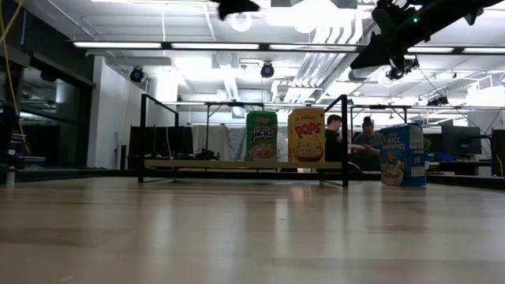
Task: Stack cereal on shelf
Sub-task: Put the green cereal box on the shelf aligned with the other green cereal box
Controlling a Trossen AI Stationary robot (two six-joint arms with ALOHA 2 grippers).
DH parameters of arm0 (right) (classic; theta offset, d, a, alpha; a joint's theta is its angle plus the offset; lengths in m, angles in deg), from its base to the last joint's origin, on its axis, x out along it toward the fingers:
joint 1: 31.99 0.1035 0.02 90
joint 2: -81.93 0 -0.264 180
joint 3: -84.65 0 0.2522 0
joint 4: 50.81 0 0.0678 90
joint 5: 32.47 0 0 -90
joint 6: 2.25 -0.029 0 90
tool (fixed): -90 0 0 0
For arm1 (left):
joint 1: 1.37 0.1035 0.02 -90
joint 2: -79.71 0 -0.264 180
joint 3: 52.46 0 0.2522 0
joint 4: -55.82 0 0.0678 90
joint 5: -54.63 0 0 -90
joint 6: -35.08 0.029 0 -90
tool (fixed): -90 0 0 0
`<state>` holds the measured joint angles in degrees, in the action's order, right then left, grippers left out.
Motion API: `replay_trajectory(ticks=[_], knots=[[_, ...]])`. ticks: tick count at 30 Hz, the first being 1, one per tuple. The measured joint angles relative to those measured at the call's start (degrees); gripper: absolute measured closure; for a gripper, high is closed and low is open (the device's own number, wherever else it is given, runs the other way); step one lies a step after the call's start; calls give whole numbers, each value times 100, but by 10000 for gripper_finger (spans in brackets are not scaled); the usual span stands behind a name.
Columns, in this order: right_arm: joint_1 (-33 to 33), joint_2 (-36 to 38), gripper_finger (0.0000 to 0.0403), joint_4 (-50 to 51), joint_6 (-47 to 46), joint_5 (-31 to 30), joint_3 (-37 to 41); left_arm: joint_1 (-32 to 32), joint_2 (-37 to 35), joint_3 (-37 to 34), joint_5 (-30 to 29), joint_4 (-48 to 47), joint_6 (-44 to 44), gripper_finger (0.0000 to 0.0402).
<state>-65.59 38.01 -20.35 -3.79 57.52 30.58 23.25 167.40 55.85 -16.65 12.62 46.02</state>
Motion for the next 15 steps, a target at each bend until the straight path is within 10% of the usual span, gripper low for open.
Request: replay_trajectory(ticks=[7,15], knots=[[2,-2,365,-472,-491,55,-2,0,-2383,-3924,-124,3529,-883,216],[0,0,222,-1010,-1325,197,-2,4,-3891,-6793,-799,7205,-1978,216]])
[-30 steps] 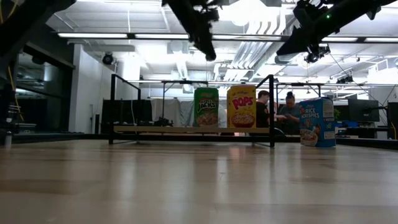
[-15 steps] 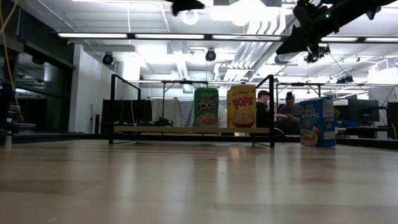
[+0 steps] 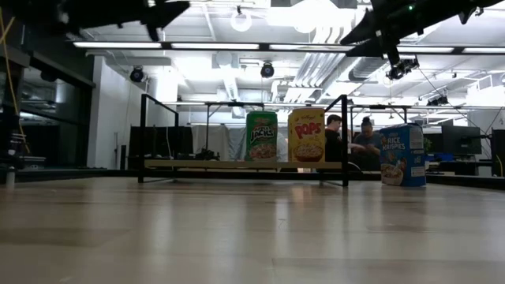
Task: Stack cereal on shelf
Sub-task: Put the green cereal box on the shelf aligned with the other green cereal box
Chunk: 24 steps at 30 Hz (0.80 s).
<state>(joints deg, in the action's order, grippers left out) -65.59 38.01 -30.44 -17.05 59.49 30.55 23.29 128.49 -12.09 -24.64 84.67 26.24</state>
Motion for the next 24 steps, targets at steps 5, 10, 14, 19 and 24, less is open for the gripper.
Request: replay_trajectory(ticks=[5,10,14,19,24], knots=[[0,-53,140,-20,-37,137,0,0,-388,-450,-320,212,-90,216],[24,-370,109,63,-396,835,-313,0,-423,-446,-29,-212,-294,216],[407,-823,107,1508,-762,1577,-1214,3,-405,-446,82,-446,-129,216],[1475,-1495,107,4643,-1034,1112,-2705,7,-408,-446,76,-416,-111,216],[2867,-1914,107,7266,-3153,316,-3440,4,-405,-446,76,-536,-109,216]])
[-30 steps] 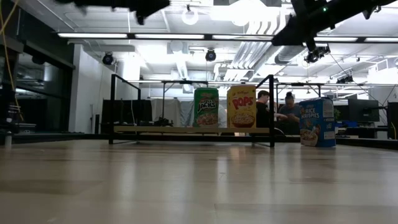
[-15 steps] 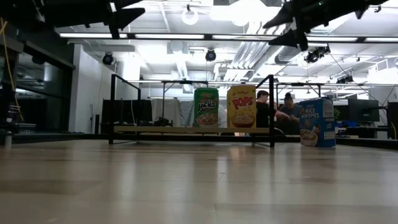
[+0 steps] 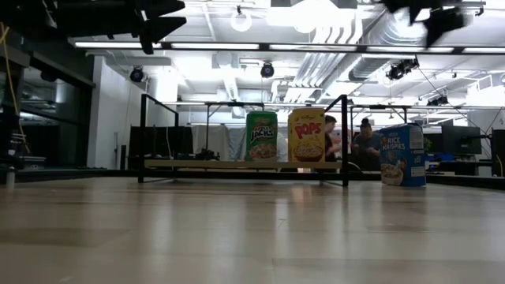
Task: Stack cereal on shelf
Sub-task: Put the green cereal box on the shelf aligned with the other green cereal box
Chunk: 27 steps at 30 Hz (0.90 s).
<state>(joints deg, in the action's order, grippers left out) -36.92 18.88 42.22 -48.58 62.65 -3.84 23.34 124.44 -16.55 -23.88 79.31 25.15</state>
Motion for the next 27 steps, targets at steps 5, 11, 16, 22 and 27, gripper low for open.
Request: replay_trajectory(ticks=[5,11,16,22,27], knots=[[1681,-27,107,726,-2956,-236,171,0,0,0,0,-40,2,216],[3549,-232,107,263,-5603,-161,586,0,2,0,-2,-155,2,216],[4640,-789,107,-417,-6915,-163,622,0,4,0,-4,-242,-50,216],[5378,-1626,107,-1346,-7765,-161,618,-2,4,0,-7,-527,-90,216],[5620,-2175,107,-1729,-7987,181,616,-4,4,0,-7,-676,-225,216]])
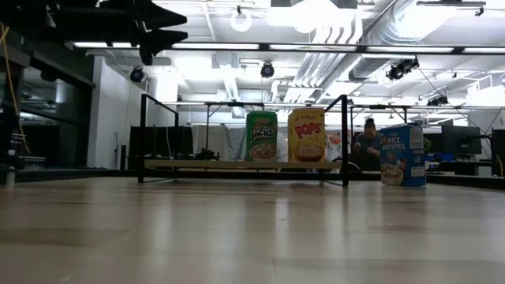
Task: Stack cereal on shelf
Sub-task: Put the green cereal box on the shelf aligned with the other green cereal box
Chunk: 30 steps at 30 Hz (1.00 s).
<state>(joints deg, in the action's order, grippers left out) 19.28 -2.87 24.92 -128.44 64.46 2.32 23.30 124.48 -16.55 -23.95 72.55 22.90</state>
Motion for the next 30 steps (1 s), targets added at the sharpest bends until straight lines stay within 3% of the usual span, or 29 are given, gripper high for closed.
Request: replay_trajectory(ticks=[13,21,30], knots=[[44,-247,107,-495,-219,-36,-4,-5,-1,0,-2,-321,-99,216],[211,-702,107,-389,-266,655,-4,-5,0,0,-2,-436,-72,216],[214,-995,107,-357,58,636,-4,-5,0,0,-2,-438,-114,216]])
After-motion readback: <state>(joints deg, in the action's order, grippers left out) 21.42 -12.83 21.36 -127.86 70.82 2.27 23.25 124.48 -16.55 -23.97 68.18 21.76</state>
